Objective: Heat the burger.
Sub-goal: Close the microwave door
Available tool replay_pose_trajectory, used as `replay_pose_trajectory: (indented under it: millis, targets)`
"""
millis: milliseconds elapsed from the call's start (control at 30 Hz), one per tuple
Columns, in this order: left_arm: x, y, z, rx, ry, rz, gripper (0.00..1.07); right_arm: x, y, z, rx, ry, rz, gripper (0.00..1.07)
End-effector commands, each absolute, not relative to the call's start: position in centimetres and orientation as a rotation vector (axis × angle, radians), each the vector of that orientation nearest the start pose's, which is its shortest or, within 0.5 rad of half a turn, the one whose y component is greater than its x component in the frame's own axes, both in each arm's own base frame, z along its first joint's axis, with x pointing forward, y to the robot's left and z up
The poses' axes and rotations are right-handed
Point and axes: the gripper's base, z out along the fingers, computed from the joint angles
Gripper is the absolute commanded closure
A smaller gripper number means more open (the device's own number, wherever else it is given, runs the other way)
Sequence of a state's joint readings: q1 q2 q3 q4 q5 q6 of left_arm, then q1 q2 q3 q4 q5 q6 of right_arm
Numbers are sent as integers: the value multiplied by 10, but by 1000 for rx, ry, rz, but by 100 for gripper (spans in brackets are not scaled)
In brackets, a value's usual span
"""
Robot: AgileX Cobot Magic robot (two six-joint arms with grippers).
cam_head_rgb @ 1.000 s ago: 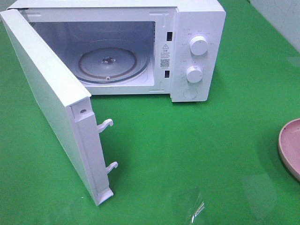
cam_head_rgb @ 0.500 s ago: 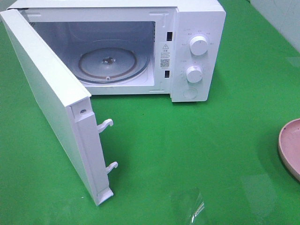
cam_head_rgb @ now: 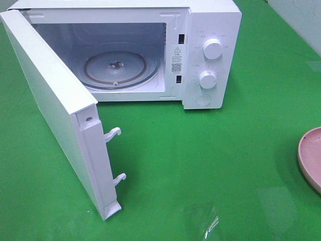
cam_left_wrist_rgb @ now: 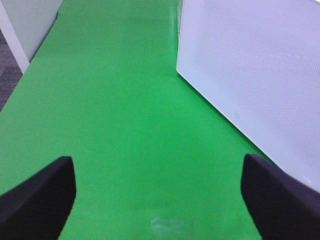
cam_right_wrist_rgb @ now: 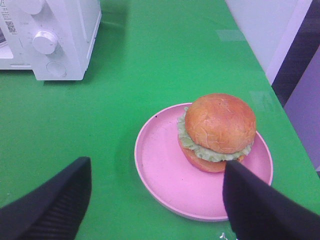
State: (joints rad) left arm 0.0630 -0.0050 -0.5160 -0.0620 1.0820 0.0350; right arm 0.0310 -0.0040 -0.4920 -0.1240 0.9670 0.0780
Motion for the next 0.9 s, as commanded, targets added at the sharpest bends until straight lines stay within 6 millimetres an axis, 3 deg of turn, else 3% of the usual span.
replay_pose_trajectory:
  millis: [33,900]
  targets:
    - [-10,-6,281,-26,2021,-20,25,-5,-9,283,49,1918,-74,37]
    - [-9,-6,281,-26,2022,-20,25,-5,-9,283,49,1918,-74,37]
